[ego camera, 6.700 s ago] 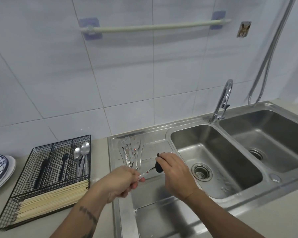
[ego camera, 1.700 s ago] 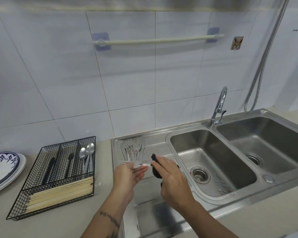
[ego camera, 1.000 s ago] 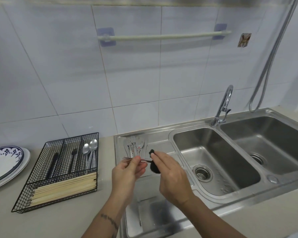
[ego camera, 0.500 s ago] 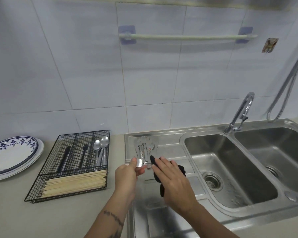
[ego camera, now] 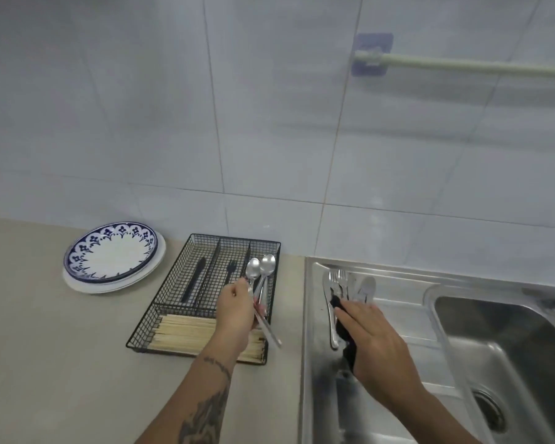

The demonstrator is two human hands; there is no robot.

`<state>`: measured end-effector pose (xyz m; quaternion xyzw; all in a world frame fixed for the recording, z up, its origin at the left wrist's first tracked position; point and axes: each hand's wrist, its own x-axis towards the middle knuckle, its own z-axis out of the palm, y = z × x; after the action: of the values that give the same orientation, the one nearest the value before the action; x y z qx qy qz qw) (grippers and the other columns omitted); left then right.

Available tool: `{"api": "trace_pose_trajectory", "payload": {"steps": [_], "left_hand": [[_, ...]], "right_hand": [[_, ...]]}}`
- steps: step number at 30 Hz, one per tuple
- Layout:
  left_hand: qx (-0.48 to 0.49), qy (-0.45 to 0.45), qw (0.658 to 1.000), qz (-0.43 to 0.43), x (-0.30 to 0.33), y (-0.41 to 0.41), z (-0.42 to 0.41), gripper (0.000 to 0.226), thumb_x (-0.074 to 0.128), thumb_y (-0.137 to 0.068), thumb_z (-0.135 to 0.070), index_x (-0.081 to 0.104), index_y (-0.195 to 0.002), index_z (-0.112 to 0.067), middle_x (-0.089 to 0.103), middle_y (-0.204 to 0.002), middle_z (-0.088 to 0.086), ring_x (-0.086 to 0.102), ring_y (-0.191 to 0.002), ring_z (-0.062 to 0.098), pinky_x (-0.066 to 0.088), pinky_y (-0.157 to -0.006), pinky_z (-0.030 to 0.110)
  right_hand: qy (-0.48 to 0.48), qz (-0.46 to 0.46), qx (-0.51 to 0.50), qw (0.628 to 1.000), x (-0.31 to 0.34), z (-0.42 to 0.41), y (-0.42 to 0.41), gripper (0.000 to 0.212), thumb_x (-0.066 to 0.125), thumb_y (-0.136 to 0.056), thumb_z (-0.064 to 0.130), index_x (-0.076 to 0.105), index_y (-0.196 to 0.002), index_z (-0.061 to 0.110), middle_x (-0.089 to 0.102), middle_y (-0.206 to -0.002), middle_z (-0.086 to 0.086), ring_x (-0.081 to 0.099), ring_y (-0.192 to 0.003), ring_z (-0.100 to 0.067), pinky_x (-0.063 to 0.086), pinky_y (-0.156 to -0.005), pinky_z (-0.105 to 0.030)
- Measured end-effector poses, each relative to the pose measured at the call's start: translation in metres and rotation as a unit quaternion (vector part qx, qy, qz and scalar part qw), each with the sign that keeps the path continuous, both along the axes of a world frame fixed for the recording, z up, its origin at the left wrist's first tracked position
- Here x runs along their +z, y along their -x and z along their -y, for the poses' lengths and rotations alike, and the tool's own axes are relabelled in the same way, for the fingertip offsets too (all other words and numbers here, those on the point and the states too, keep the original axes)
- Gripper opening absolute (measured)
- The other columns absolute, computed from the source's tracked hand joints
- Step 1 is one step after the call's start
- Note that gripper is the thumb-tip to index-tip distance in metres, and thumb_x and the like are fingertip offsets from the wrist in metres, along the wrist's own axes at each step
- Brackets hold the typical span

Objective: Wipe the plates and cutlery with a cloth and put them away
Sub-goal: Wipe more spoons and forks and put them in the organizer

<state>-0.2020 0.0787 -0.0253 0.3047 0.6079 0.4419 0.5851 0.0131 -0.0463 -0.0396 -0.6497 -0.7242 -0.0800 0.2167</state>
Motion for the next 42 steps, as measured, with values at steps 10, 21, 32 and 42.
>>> {"api": "trace_pose_trajectory", "payload": {"steps": [10, 21, 32, 42], "left_hand": [[-0.067, 0.003, 0.986, -0.155, 0.003, 0.025, -0.102, 0.048, 0.04, -0.102, -0.01, 0.044, -0.148, -0.023, 0.064, -0.12, 0.001, 0.036, -0.052, 0.007, 0.038, -0.043, 0.02], [-0.134, -0.038, 0.925, -0.354, -0.031, 0.015, -0.134, 0.057, 0.051, -0.095, -0.006, 0.041, -0.15, -0.012, 0.06, -0.13, 0.014, 0.055, -0.062, 0.013, 0.044, -0.047, 0.025], [-0.307, -0.208, 0.851, -0.372, -0.029, -0.094, -0.041, 0.027, 0.056, -0.097, -0.012, 0.065, -0.121, -0.021, 0.063, -0.115, -0.007, 0.06, -0.095, 0.004, 0.046, -0.08, 0.015], [-0.347, -0.167, 0.778, -0.496, -0.064, -0.188, -0.004, 0.019, 0.059, -0.09, -0.028, 0.065, -0.103, -0.016, 0.062, -0.105, 0.003, 0.06, -0.087, 0.022, 0.048, -0.072, 0.032]], "right_hand": [[-0.002, -0.024, 0.002, 1.0, -0.032, -0.041, -0.001, 0.08, 0.071, -0.046, -0.022, 0.067, -0.12, 0.006, 0.062, -0.129, -0.007, 0.05, -0.12, -0.02, 0.035, -0.107, -0.042], [0.08, -0.057, -0.128, 0.987, -0.044, -0.02, -0.047, 0.073, 0.054, -0.056, -0.016, 0.065, -0.123, 0.011, 0.06, -0.132, 0.0, 0.059, -0.118, -0.023, 0.032, -0.114, -0.043], [0.06, -0.066, -0.201, 0.976, -0.049, -0.003, -0.071, 0.071, 0.06, -0.057, -0.02, 0.065, -0.122, 0.008, 0.061, -0.131, -0.003, 0.056, -0.119, -0.027, 0.036, -0.109, -0.047], [0.206, -0.089, -0.162, 0.961, -0.077, 0.028, -0.071, 0.082, 0.046, -0.083, 0.038, 0.007, -0.154, 0.023, 0.005, -0.162, -0.004, -0.003, -0.148, -0.026, -0.002, -0.12, -0.045]]}}
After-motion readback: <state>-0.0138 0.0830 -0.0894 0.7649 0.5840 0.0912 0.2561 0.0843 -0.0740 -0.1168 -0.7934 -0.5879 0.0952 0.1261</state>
